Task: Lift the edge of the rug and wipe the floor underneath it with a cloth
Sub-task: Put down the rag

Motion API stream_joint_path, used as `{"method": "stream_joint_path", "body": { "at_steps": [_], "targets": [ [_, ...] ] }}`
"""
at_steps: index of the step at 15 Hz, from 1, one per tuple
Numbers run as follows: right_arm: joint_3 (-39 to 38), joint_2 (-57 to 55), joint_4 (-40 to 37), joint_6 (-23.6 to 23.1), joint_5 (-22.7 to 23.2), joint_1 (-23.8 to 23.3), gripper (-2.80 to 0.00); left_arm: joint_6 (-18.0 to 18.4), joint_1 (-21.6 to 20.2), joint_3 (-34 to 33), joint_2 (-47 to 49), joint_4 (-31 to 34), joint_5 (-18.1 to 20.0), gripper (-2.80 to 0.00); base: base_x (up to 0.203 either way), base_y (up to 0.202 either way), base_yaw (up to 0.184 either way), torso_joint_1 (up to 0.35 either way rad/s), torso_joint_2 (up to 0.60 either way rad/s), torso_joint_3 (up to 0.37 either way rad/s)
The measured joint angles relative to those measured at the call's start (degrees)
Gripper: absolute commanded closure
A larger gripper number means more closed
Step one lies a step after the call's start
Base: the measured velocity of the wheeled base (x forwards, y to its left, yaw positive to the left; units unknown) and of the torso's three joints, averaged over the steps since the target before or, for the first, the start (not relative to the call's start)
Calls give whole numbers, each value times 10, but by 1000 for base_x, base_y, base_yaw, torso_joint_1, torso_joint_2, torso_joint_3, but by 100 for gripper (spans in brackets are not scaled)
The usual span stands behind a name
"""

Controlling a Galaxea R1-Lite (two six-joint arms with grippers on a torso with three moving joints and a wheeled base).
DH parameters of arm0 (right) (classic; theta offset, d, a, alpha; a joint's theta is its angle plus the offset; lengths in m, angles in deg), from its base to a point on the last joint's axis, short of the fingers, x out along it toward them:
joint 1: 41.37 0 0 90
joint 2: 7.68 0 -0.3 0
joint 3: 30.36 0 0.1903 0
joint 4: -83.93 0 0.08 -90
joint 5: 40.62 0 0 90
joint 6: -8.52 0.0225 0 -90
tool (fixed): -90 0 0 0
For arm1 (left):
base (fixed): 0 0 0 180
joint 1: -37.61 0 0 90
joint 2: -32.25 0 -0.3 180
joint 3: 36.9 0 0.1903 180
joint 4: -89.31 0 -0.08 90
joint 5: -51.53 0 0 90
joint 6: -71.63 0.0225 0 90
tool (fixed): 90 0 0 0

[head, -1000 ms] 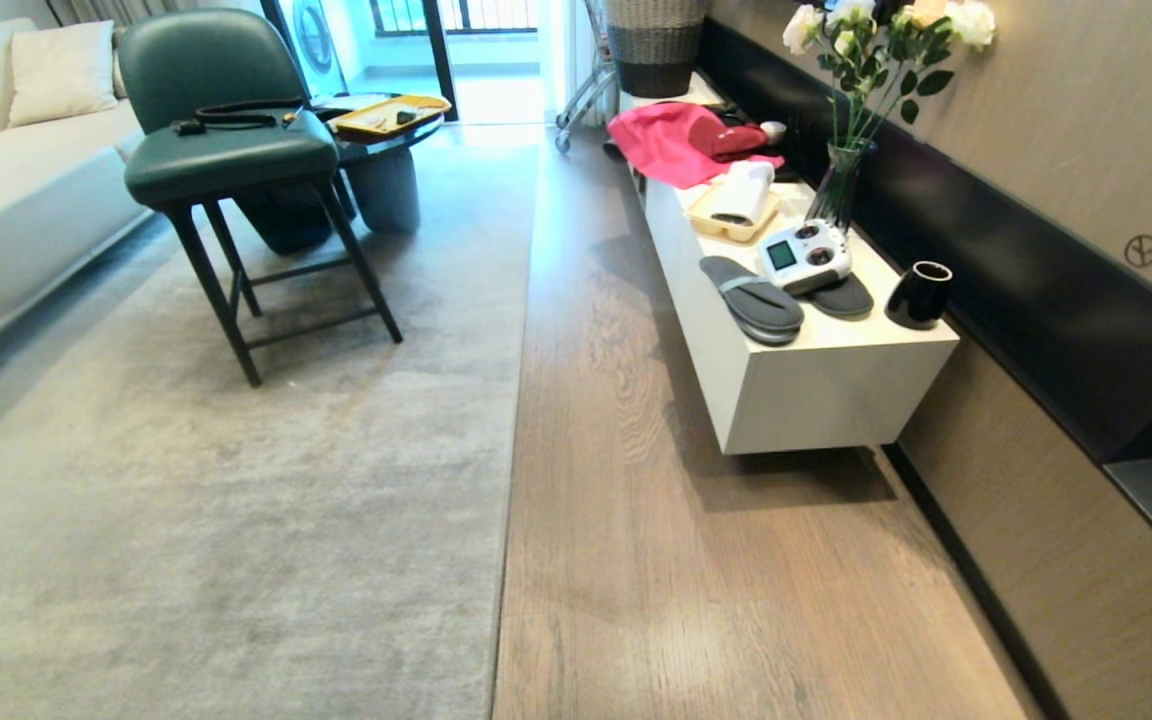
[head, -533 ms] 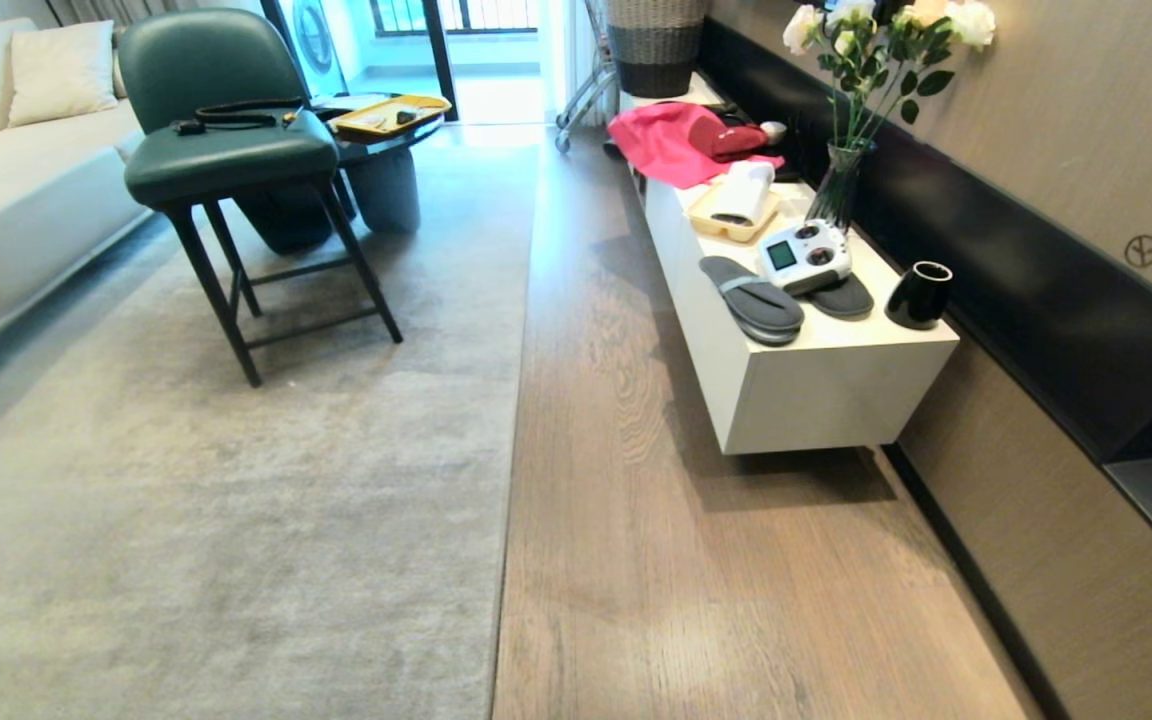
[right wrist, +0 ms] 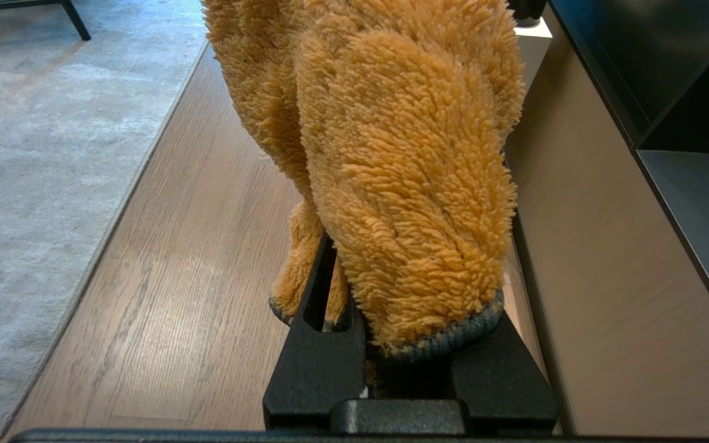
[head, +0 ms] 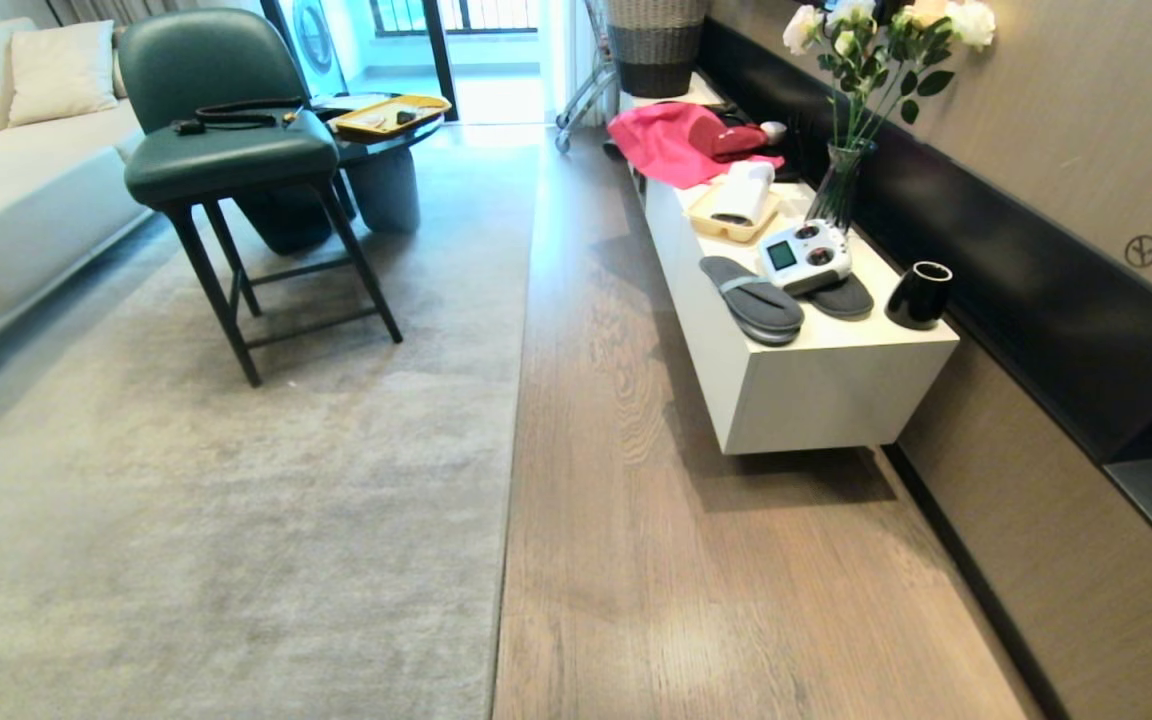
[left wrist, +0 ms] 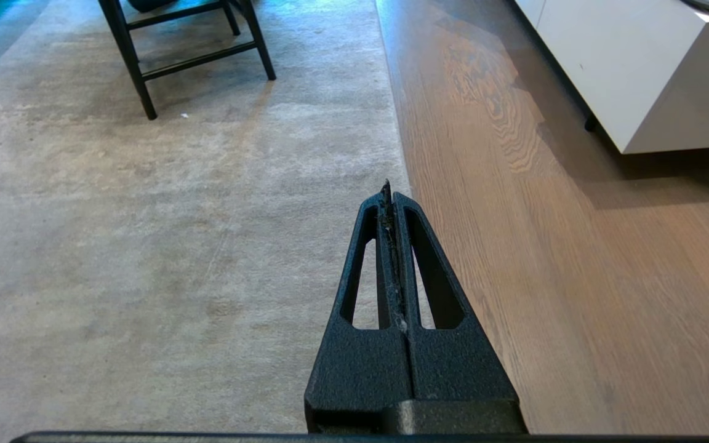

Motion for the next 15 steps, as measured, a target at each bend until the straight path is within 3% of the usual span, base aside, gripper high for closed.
{"method": "stream_joint_path", "body": {
  "at_steps": [9,15],
  "targets": [
    [0,0,0,0,0,0,0,0,0,0,0,0,0,0,0,0,0,1,0,-7],
    [0,0,0,1,0,0,0,-9,0,0,0,0,-1,0,0,0,0,2,4,-167]
  ]
}}
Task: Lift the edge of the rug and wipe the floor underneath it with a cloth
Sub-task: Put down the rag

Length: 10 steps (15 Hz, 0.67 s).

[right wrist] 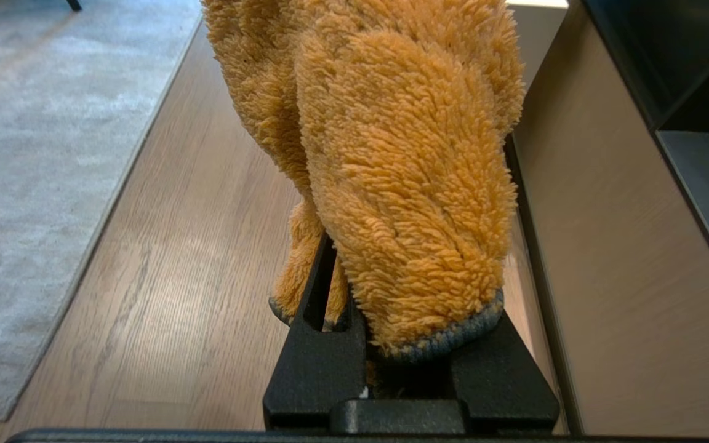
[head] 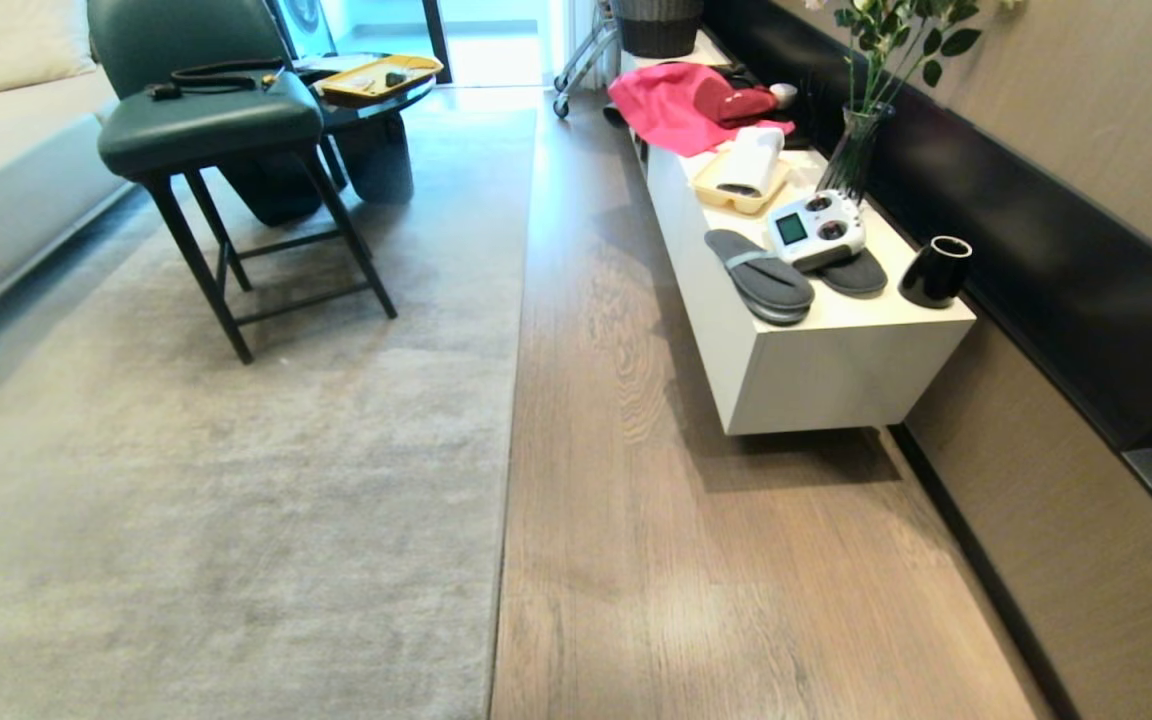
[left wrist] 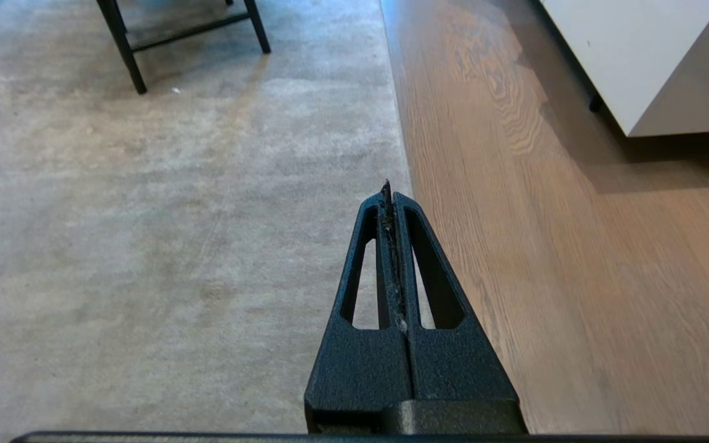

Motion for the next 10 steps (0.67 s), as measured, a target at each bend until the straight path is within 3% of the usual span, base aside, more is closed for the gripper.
{"method": "stream_joint_path", "body": {
  "at_steps": [10],
  "targets": [
    [0,0,0,0,0,0,0,-2,0,0,0,0,-1,0,0,0,0,1,2,-194]
  ]
}}
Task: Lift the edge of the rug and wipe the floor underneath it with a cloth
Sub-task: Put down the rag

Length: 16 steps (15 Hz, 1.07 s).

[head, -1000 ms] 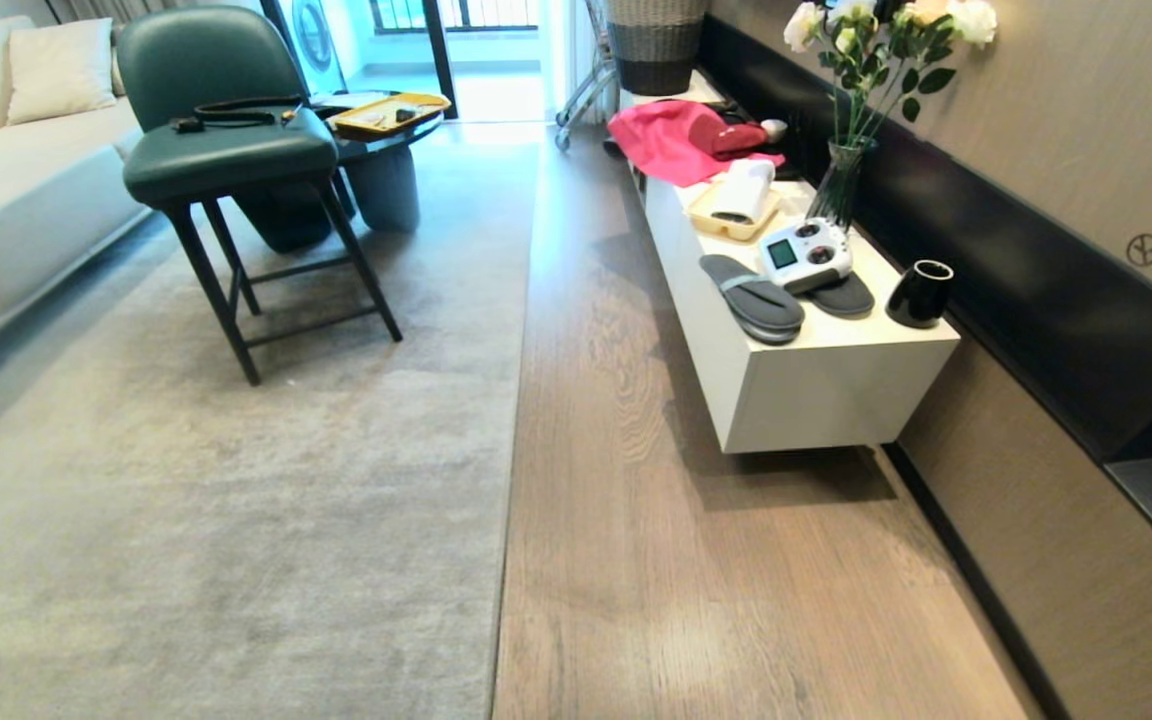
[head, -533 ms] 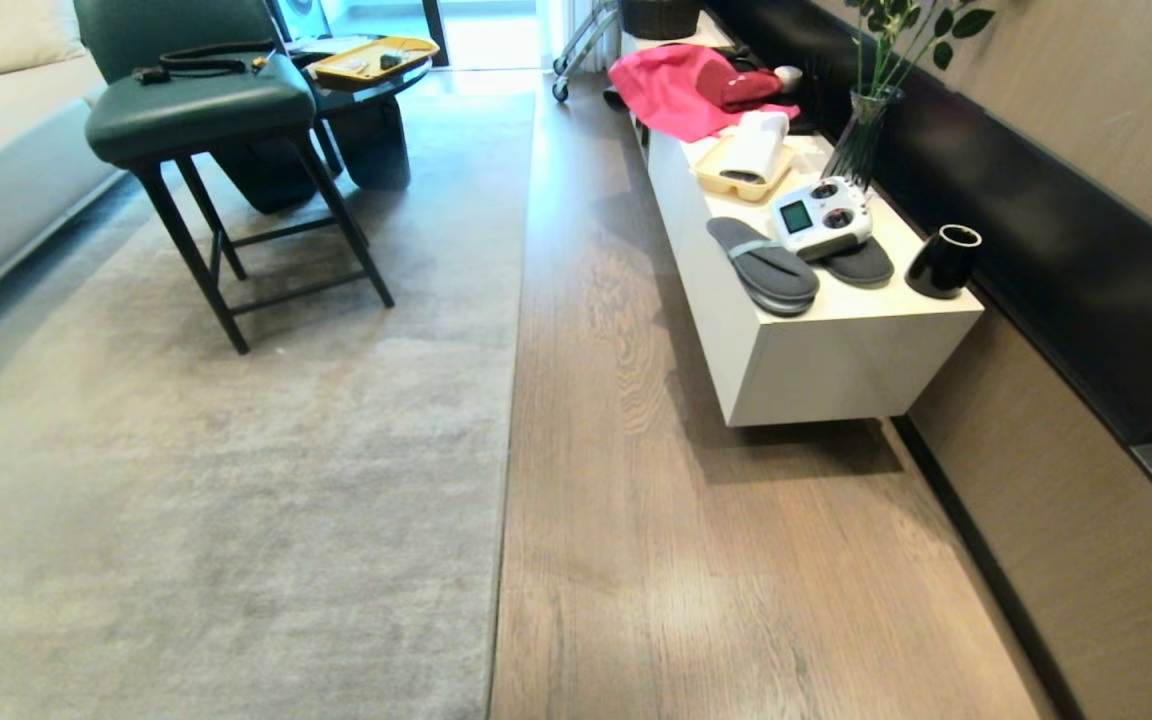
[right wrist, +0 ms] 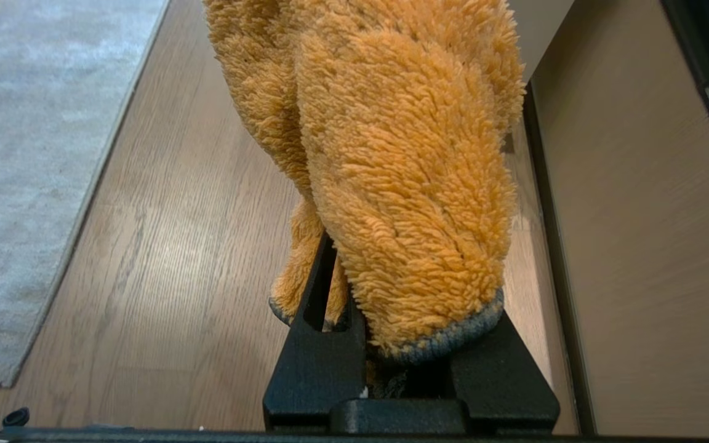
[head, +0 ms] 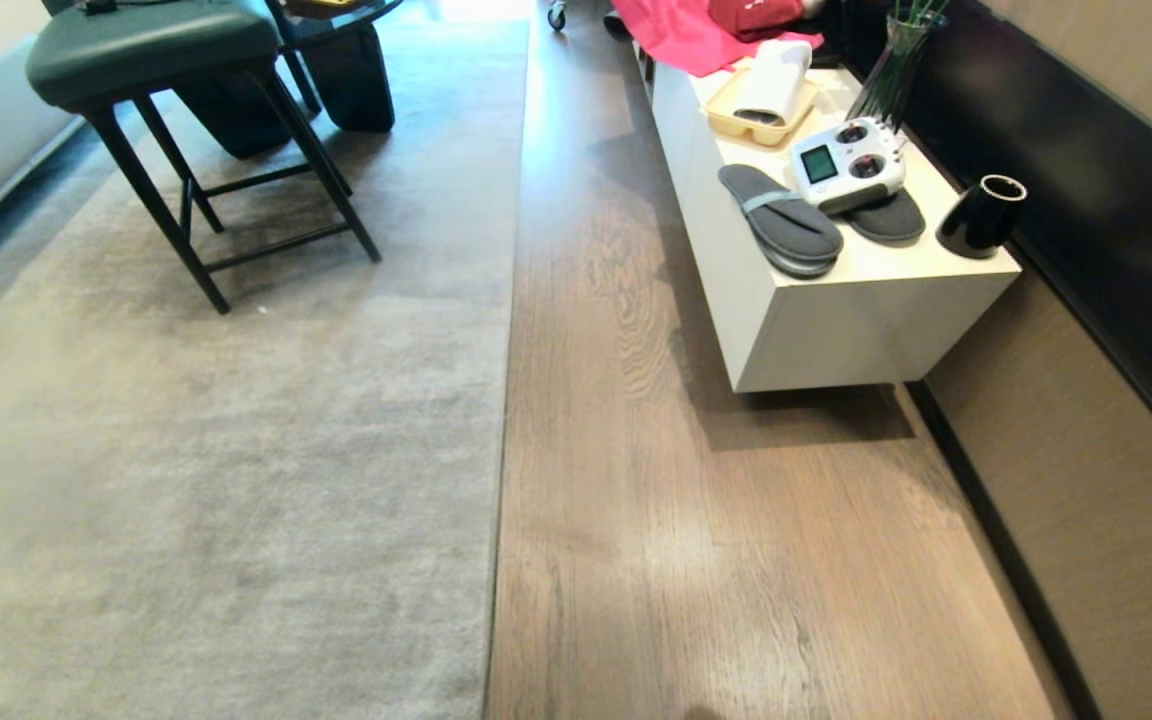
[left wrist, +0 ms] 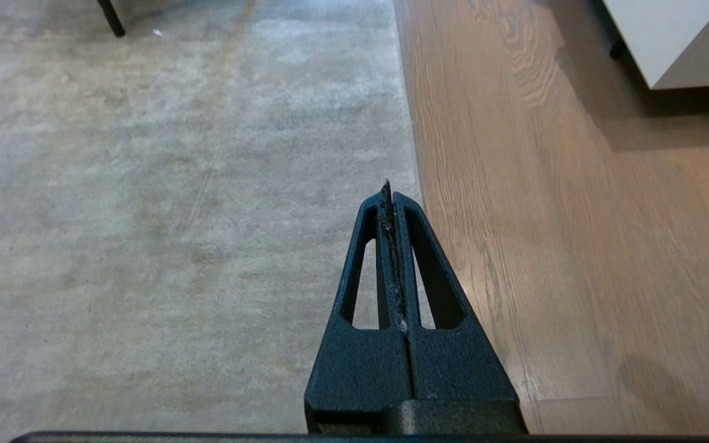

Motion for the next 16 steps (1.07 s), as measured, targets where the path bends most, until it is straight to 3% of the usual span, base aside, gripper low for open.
{"method": "stream_joint_path", "body": {
  "at_steps": [16],
  "targets": [
    [0,0,0,-1,0,0,0,-1,0,0,0,0,0,0,0,0,0,4,2,-195]
  ]
}}
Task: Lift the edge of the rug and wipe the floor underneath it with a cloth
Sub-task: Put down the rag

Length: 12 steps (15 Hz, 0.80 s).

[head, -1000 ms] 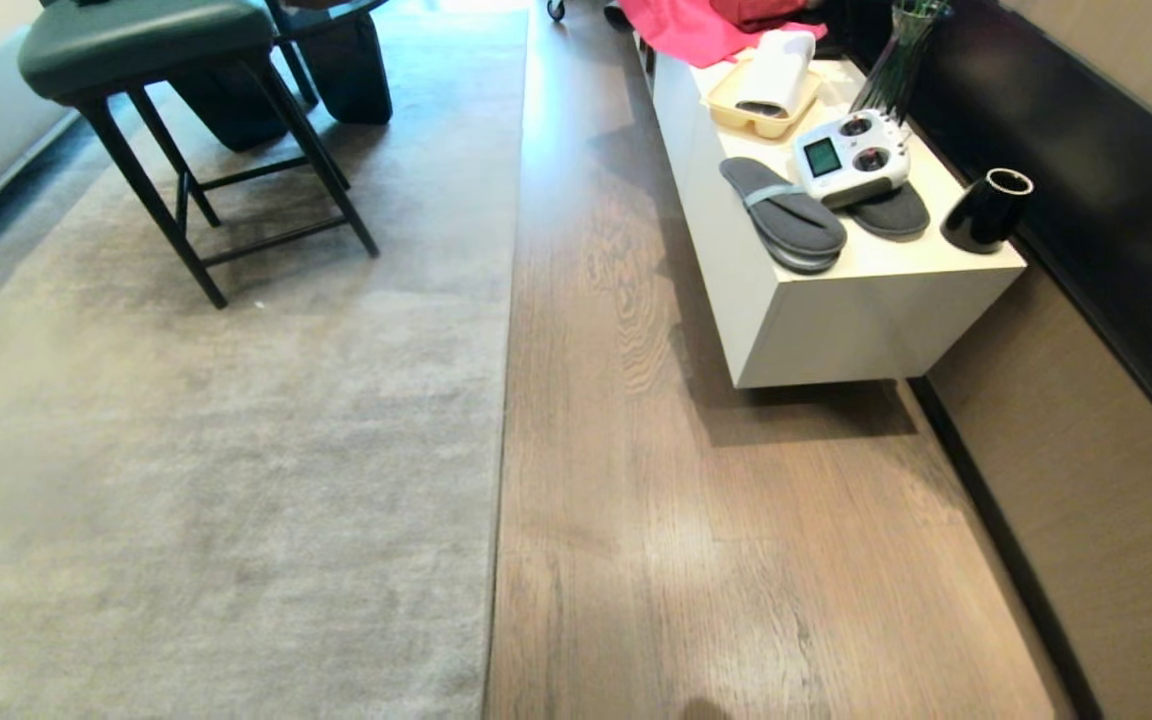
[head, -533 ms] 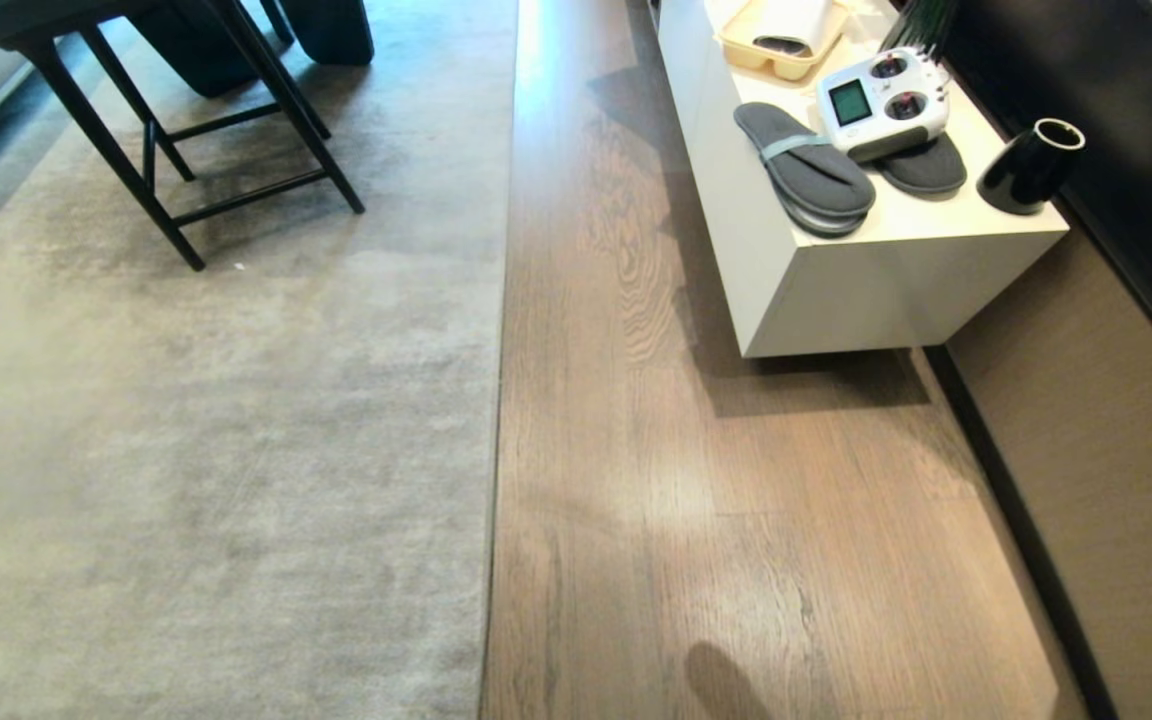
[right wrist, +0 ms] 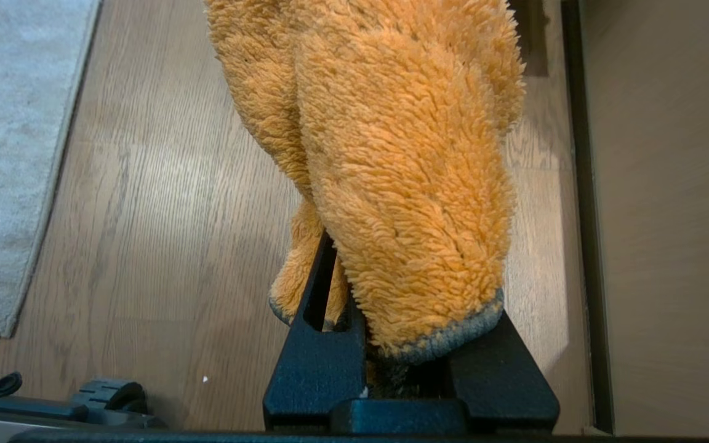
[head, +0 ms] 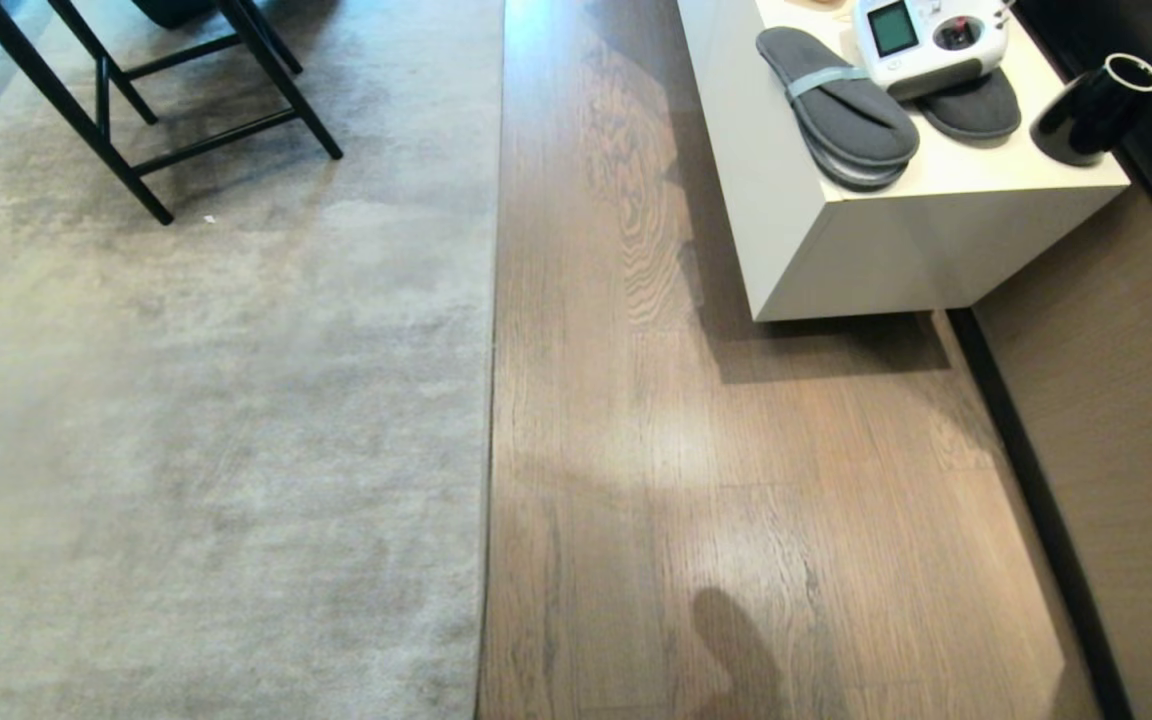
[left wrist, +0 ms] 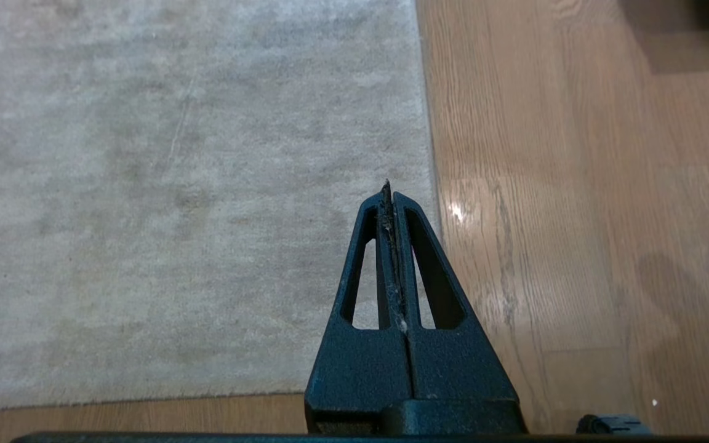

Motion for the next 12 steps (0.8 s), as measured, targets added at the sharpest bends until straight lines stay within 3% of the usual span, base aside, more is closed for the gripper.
{"method": "stream_joint_path", "body": {
  "at_steps": [12],
  "targets": [
    [0,0,0,1,0,0,0,1,0,0,0,-1,0,0,0,0,0,3,2,-198]
  ]
}}
